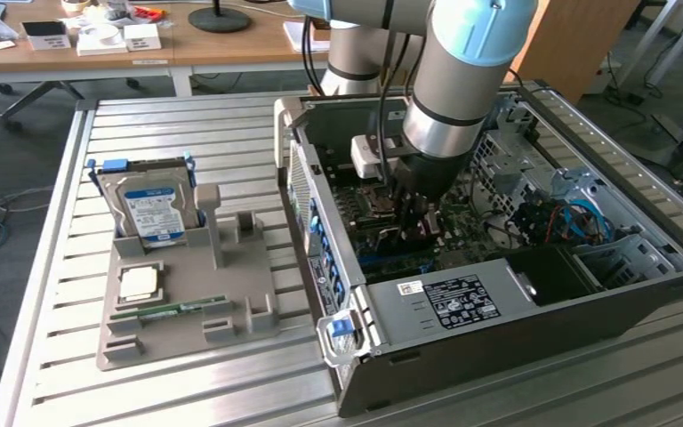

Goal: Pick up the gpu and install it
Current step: 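Insert the gpu into the slot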

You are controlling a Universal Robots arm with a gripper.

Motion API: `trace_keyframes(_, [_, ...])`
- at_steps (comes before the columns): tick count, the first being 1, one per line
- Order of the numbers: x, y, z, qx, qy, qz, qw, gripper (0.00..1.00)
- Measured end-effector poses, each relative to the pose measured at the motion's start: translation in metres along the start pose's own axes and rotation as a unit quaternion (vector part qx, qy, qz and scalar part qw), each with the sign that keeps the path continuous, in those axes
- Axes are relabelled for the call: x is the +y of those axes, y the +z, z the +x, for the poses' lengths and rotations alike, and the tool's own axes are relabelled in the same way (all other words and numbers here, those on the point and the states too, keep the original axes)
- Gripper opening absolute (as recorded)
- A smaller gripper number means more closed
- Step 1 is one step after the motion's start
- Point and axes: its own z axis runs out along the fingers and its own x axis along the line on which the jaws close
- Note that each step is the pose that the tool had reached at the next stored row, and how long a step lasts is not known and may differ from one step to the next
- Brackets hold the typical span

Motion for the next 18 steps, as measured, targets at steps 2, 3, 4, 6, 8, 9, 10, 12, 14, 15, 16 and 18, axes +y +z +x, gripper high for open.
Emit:
trace_keyframes(2, [0.0000,0.0000,0.0000,0.0000,0.000,-0.0001,1.0000,0.27])
trace_keyframes(3, [0.0000,0.0000,0.0000,0.0000,0.001,0.0000,1.0000,0.27])
trace_keyframes(4, [0.0000,0.0000,0.0000,0.0001,0.003,0.0001,1.0000,0.27])
trace_keyframes(6, [0.0000,0.0001,0.0000,0.0001,0.006,0.0003,1.0000,0.27])
trace_keyframes(8, [0.0000,0.0001,0.0000,0.0001,0.007,0.0004,1.0000,0.27])
trace_keyframes(9, [0.0000,0.0002,0.0000,0.0001,0.007,0.0004,1.0000,0.27])
trace_keyframes(10, [0.0000,0.0002,0.0000,0.0001,0.007,0.0004,1.0000,0.27])
trace_keyframes(12, [0.0001,0.0002,0.0000,0.0001,0.007,0.0004,1.0000,0.27])
trace_keyframes(14, [0.0004,0.0002,0.0000,0.0000,0.007,0.0005,1.0000,0.27])
trace_keyframes(15, [0.0006,0.0002,0.0000,0.0000,0.007,0.0005,1.0000,0.27])
trace_keyframes(16, [0.0009,0.0003,0.0000,0.0000,0.007,0.0005,1.0000,0.27])
trace_keyframes(18, [0.0013,0.0002,0.0001,0.0001,0.007,0.0005,1.0000,0.27])
